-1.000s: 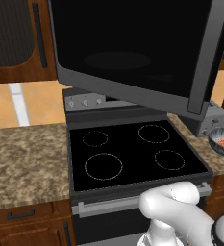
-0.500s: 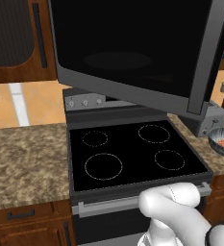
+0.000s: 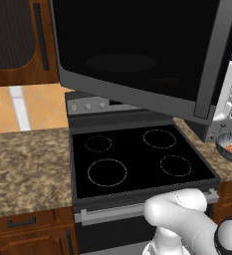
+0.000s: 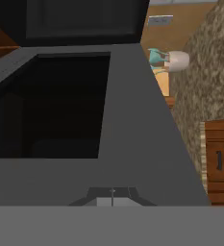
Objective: Open the microwave, place the bowl with waffle inside the microwave, then close the microwave door and turn it on.
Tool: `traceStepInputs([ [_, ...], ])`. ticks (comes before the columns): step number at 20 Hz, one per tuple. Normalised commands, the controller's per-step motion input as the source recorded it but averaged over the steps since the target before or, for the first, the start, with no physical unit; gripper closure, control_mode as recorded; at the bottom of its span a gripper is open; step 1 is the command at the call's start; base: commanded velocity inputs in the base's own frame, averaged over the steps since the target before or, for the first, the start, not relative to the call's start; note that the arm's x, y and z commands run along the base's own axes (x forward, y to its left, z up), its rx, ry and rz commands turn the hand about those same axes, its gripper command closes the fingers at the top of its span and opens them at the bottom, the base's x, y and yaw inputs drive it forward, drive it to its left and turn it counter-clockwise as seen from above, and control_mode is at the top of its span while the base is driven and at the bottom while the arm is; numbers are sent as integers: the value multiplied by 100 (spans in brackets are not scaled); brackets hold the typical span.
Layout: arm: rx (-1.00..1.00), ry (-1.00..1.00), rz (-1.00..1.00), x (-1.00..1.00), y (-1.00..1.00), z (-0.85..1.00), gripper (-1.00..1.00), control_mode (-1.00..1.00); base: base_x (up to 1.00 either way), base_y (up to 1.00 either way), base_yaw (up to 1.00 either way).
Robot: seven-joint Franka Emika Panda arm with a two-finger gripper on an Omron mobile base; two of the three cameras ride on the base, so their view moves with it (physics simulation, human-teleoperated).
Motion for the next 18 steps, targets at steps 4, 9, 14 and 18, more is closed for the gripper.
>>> traceStepInputs([
  [4,0,6,28,-76,80,7,100,-100,0,0,0],
  [9,0,12,20,-60,93,26,100,-100,0,0,0],
  [14,0,21,11,-7,100,24,100,-100,0,0,0],
  [18,-3,20,2,-4,100,21,100,-100,0,0,0],
])
